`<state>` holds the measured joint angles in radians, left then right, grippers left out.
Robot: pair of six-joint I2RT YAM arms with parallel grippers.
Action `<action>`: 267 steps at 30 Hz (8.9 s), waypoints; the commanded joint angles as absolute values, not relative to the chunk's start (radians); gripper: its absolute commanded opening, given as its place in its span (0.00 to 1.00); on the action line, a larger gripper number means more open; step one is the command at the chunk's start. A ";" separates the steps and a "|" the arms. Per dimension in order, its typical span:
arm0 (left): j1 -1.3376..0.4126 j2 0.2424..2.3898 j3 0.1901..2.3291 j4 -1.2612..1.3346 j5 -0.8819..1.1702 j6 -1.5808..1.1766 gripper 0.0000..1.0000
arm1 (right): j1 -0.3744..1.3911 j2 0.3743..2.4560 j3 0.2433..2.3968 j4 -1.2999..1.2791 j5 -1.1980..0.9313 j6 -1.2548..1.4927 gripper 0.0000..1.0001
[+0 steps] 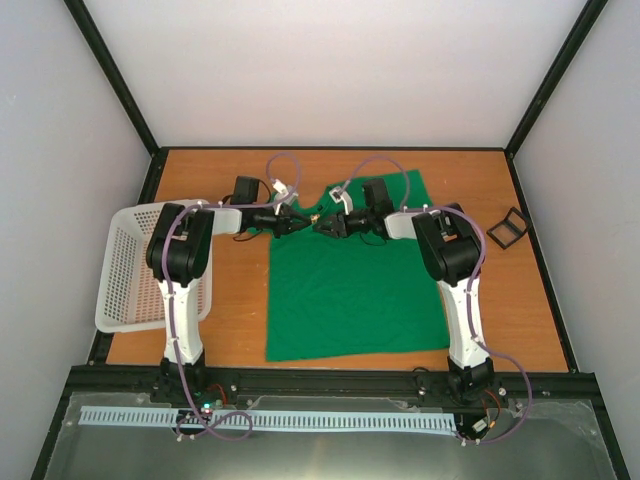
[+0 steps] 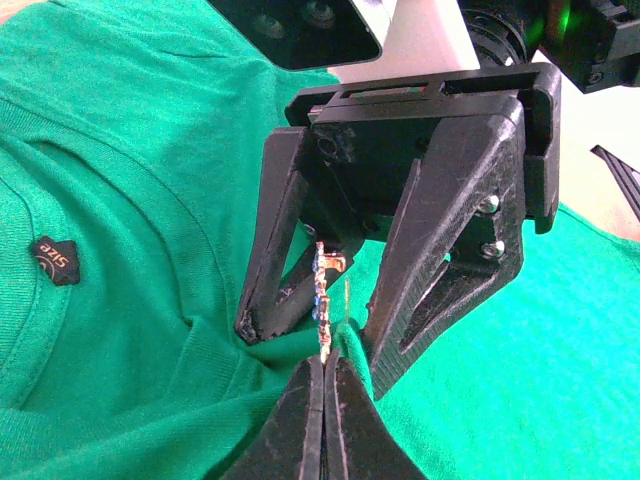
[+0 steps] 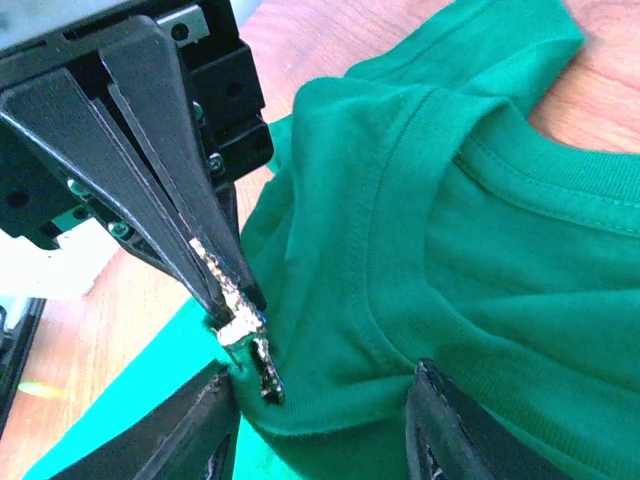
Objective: Pin the brooch onto the clothing
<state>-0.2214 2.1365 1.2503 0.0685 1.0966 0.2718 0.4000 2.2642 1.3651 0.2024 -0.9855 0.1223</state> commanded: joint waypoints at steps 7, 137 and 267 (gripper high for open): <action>-0.223 2.076 1.216 0.104 1.147 0.286 0.01 | 0.402 2.312 1.347 0.407 -1.013 0.320 0.45; -0.212 2.098 1.183 0.173 1.118 0.083 0.01 | 0.353 2.150 1.114 0.627 -1.030 0.428 0.61; -0.272 1.868 0.920 0.442 0.737 0.065 0.01 | 0.458 2.042 1.032 0.644 -0.386 0.769 0.38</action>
<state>-0.2687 1.9072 0.9268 0.4488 0.7284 0.0509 0.4534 2.1155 1.0504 0.6243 -0.3958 0.8532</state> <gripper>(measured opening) 0.013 0.367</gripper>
